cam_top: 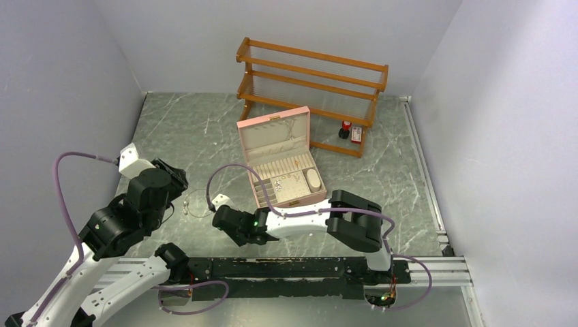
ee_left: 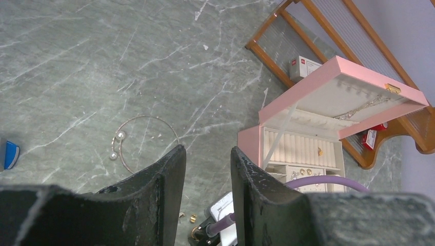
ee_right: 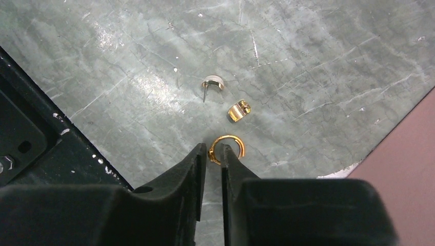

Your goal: Organize the mixed jewelry

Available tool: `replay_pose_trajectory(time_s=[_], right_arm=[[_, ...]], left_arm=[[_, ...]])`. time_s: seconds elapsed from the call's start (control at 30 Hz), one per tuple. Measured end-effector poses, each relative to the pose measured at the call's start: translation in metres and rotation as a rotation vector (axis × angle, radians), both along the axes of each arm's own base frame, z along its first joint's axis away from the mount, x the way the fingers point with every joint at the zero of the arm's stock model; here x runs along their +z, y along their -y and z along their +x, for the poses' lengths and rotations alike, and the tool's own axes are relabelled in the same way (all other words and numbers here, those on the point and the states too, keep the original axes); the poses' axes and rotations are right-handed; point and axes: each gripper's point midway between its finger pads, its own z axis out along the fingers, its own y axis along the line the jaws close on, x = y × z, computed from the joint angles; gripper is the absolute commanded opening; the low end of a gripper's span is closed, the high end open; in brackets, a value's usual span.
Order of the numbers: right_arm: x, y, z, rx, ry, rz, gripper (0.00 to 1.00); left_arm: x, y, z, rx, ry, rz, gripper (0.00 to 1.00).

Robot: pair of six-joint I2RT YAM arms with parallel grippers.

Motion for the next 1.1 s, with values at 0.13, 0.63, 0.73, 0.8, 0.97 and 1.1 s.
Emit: replay_pose_trajectory(time_s=[0.13, 0.63, 0.73, 0.8, 0.97, 1.1], right_arm=[[0.0, 0.0, 0.001, -0.001, -0.005, 0.004, 0.05], [0.046, 0.004, 0.014, -0.067, -0.148, 0.234, 0.0], [0.083, 0.004, 0.025, -0.095, -0.186, 0.381, 0.0], [0.107, 0.009, 0.039, -0.137, -0.216, 0.488, 0.0], [0.135, 0.041, 0.084, -0.284, -0.277, 0.667, 0.0], [0.153, 0.066, 0.111, -0.382, -0.31, 0.772, 0.0]], left_arm=[[-0.001, 0.0, 0.0, -0.002, -0.001, 0.003, 0.43], [0.004, 0.014, -0.002, -0.07, 0.009, -0.058, 0.48], [0.007, 0.026, -0.003, -0.121, 0.016, -0.099, 0.56], [0.009, 0.036, -0.003, -0.162, 0.023, -0.135, 0.61], [0.012, 0.065, -0.002, -0.271, 0.038, -0.228, 0.74], [0.012, 0.093, 0.0, -0.372, 0.055, -0.308, 0.79]])
